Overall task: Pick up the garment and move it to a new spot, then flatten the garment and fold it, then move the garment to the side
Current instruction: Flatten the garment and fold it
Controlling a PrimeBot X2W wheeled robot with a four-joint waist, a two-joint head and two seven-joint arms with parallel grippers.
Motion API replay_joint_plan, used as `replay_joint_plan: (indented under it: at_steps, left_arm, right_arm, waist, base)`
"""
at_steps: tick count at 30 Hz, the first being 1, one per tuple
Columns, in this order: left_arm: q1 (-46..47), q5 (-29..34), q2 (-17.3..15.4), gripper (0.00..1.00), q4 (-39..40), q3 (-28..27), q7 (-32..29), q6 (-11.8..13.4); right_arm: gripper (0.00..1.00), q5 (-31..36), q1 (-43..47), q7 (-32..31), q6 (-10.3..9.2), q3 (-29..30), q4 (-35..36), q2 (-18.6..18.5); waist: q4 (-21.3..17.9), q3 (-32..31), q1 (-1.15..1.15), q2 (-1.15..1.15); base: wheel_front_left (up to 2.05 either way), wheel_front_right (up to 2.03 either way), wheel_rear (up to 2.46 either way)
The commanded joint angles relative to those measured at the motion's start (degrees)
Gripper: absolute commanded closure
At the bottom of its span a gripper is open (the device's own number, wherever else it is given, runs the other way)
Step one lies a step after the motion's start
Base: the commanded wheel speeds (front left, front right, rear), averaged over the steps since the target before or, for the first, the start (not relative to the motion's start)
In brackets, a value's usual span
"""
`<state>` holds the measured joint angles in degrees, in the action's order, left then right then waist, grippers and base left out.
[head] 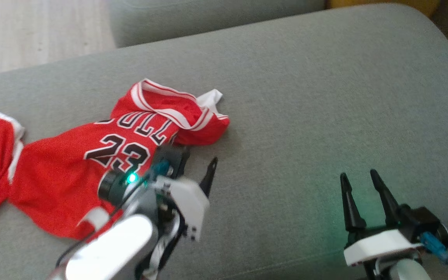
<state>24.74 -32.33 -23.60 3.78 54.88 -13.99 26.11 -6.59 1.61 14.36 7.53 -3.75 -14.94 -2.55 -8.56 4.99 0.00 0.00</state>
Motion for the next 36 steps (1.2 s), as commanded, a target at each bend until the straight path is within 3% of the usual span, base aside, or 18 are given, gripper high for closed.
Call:
replay_joint_plan:
  at_steps: [1,8,18,19,20,21,22,29,33,35,36]
  left_arm:
    - [3.2,0.6,-0.6,0.00,0.3,-2.4,0.4,-0.3]
    - [11.9,0.4,3.5,0.00,-17.4,-4.3,3.4,-4.1]
    - [19.8,-2.9,9.3,0.00,-34.0,-6.4,5.9,-9.9]
    - [20.2,-3.6,10.0,0.19,-35.4,-6.4,5.6,-10.6]
    - [20.5,-4.0,10.6,0.55,-36.8,-6.4,5.4,-11.1]
    - [20.8,-4.1,11.1,0.73,-38.0,-6.3,5.5,-11.6]
    - [21.0,-4.5,11.5,0.99,-39.1,-6.4,5.6,-12.1]
    - [19.0,-8.7,13.9,1.00,-39.8,-7.8,8.9,-17.1]
    - [15.3,-13.2,12.3,1.00,-30.3,-9.9,9.5,-20.9]
    - [13.3,-14.5,9.4,1.00,-23.1,-10.6,8.6,-21.7]
    - [13.3,-14.5,9.4,1.00,-23.1,-10.6,8.6,-21.7]
  right_arm:
    - [0.00,-0.2,-2.9,0.6,-0.04,-1.6,1.8,-0.3]
    - [0.00,-0.2,-4.0,0.6,-0.04,-1.6,1.6,-0.3]
    - [0.00,-0.2,-5.4,0.6,-0.04,-2.3,1.6,-0.3]
    - [0.00,0.0,-5.5,0.6,-0.04,-2.4,1.5,-0.3]
    - [0.00,0.1,-5.6,0.6,-0.04,-2.6,1.5,-0.3]
    - [0.00,0.2,-5.7,0.6,-0.04,-2.6,1.4,-0.3]
    - [0.00,0.3,-5.8,0.6,-0.04,-2.6,1.4,-0.3]
    - [0.00,1.2,-4.2,0.6,-0.04,-1.2,1.1,-0.3]
    - [0.00,1.9,-3.0,0.6,-0.04,-0.1,1.2,-0.3]
    - [0.00,2.6,-2.4,0.6,-0.04,0.5,1.3,-0.3]
    - [0.00,2.6,-2.4,0.6,-0.04,0.5,1.3,-0.3]
  waist:
    - [-1.5,1.3,0.00,0.00]
    - [-5.4,4.1,0.00,0.00]
    - [-7.6,6.0,0.00,0.00]
    - [-7.8,5.9,0.00,0.00]
    - [-7.9,5.8,0.00,0.00]
    - [-8.0,5.7,0.00,0.00]
    - [-8.2,5.5,0.00,0.00]
    - [-7.3,2.9,0.00,0.00]
    - [-5.7,1.2,0.00,0.00]
    - [-4.6,0.3,0.00,0.00]
    - [-4.6,0.3,0.00,0.00]
  base:
    - [0.00,0.00,0.00]
    - [0.00,0.00,0.00]
    - [0.00,0.00,0.00]
    - [0.00,0.00,0.00]
    - [0.00,0.00,0.00]
    - [0.00,0.00,0.00]
    - [0.00,0.00,0.00]
    - [0.00,0.00,0.00]
    - [0.00,0.00,0.00]
    - [0.00,0.00,0.00]
    - [0.00,0.00,0.00]
